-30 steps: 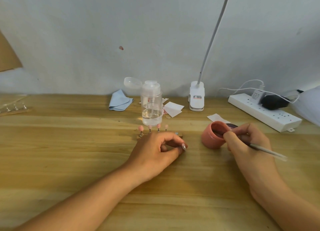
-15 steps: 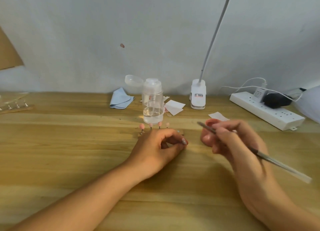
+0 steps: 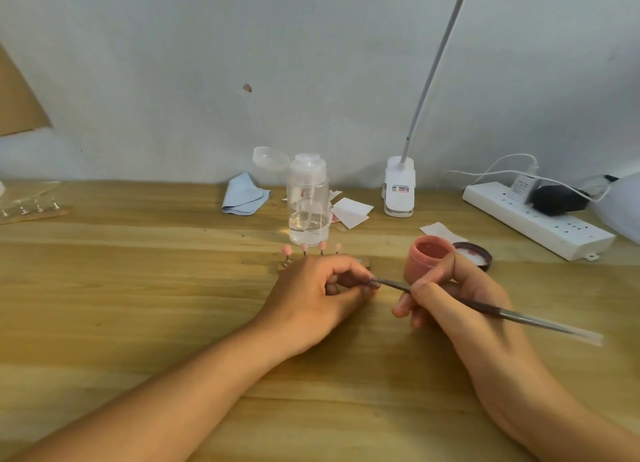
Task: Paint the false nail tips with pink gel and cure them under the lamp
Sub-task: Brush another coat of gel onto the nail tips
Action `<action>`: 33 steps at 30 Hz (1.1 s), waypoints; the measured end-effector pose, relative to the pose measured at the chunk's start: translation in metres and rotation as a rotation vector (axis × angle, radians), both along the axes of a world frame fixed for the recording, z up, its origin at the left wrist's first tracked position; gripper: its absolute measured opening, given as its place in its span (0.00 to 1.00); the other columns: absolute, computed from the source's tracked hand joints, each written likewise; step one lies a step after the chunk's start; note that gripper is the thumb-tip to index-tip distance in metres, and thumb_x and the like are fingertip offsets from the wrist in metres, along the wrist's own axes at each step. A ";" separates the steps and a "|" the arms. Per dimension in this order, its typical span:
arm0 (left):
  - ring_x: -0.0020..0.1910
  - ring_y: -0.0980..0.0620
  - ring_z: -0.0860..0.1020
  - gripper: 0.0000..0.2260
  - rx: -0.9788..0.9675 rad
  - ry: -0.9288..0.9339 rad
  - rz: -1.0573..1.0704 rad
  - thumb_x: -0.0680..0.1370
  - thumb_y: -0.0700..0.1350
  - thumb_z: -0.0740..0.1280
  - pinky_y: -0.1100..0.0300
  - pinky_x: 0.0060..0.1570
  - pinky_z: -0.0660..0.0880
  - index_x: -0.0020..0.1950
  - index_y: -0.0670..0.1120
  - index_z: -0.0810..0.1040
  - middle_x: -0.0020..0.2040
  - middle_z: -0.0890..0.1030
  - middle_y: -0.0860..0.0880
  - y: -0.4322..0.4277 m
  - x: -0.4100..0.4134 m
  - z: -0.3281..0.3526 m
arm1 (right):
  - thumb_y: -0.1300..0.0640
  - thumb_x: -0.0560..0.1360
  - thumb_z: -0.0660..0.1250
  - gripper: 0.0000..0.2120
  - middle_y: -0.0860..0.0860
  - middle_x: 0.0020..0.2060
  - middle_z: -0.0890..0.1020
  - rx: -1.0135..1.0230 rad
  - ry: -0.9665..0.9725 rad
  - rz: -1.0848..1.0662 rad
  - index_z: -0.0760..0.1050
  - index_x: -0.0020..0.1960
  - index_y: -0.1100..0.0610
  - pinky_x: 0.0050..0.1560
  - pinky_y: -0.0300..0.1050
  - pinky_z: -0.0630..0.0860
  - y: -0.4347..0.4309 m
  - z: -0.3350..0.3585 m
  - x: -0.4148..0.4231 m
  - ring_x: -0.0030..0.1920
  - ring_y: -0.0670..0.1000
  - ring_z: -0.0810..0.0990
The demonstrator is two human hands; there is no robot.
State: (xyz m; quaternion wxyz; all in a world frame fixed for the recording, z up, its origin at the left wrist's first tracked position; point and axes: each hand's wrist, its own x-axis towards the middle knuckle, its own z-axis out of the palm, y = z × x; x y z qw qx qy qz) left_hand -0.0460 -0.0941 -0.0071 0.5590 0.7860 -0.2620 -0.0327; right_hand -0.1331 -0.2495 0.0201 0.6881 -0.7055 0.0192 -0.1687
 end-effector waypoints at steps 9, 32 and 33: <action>0.48 0.37 0.82 0.06 -0.011 0.000 -0.012 0.75 0.42 0.74 0.42 0.52 0.77 0.43 0.54 0.83 0.45 0.87 0.52 -0.001 -0.001 0.000 | 0.67 0.72 0.68 0.08 0.56 0.28 0.82 0.015 -0.037 -0.015 0.69 0.38 0.62 0.31 0.34 0.72 -0.002 -0.003 0.002 0.28 0.47 0.73; 0.26 0.63 0.69 0.08 0.045 -0.077 0.010 0.75 0.40 0.73 0.70 0.33 0.66 0.46 0.54 0.84 0.44 0.86 0.58 0.002 -0.003 0.004 | 0.63 0.75 0.64 0.05 0.50 0.24 0.79 -0.038 -0.077 -0.422 0.73 0.40 0.59 0.36 0.46 0.68 -0.036 -0.001 0.015 0.28 0.46 0.73; 0.27 0.61 0.71 0.08 0.049 -0.065 0.009 0.76 0.40 0.73 0.66 0.35 0.69 0.45 0.55 0.84 0.44 0.85 0.59 0.002 -0.003 0.004 | 0.61 0.75 0.66 0.06 0.50 0.24 0.79 -0.050 -0.062 -0.422 0.72 0.40 0.59 0.36 0.46 0.68 -0.036 -0.002 0.015 0.27 0.44 0.73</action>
